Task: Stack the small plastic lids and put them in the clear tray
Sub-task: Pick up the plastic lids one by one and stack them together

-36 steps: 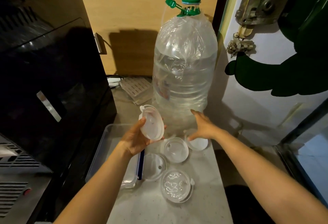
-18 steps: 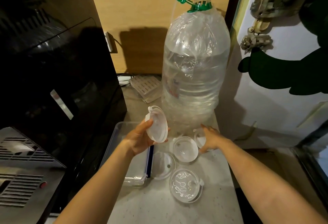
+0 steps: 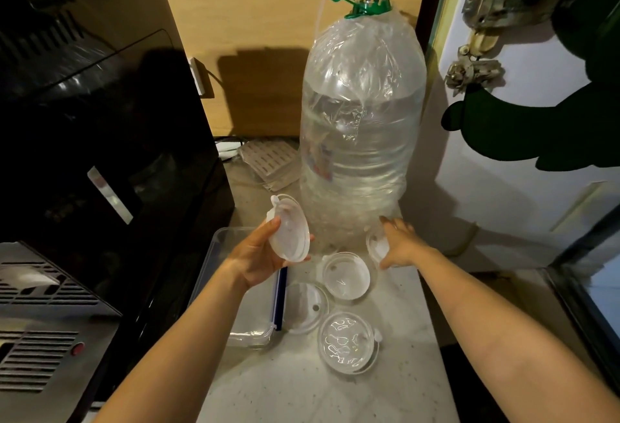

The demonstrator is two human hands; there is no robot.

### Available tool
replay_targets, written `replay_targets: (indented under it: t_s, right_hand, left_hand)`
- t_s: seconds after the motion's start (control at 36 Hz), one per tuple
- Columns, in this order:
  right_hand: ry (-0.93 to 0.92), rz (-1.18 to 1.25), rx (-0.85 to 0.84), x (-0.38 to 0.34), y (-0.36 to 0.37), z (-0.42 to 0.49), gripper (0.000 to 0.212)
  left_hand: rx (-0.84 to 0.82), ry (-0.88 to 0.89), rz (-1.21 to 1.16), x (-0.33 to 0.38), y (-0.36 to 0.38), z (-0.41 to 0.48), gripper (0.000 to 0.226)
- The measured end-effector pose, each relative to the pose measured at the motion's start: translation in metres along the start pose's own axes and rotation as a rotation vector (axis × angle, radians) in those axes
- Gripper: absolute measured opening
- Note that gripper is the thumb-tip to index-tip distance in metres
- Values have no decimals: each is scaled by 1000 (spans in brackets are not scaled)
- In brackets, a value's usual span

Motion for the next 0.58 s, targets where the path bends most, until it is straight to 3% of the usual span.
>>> replay_targets:
  t_s: [0.08, 0.19, 0.39, 0.58]
  right_hand:
    - [-8, 47, 55, -3, -25, -6, 115]
    - [-68, 168, 181, -21, -68, -21, 117]
    - [-322, 437, 307, -78, -128, -69, 118]
    - [-489, 472, 227, -121, -130, -108, 113]
  left_hand:
    - [-6, 1, -13, -1, 2, 2, 121]
    - [-33, 3, -23, -2, 8, 5, 118]
    - [-95, -9, -21, -2, 28, 12, 124]
    - [-290, 38, -8, 4, 60, 12, 89]
Point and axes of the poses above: each hand's wrist, its own z-axis towards the middle knuckle, its own y-axis out of the palm, x = y × z, the point moved 8 cm from there along z, towards the middle knuckle, and after that the axes turned 7 degrees about -z, right-handed, at the moved point
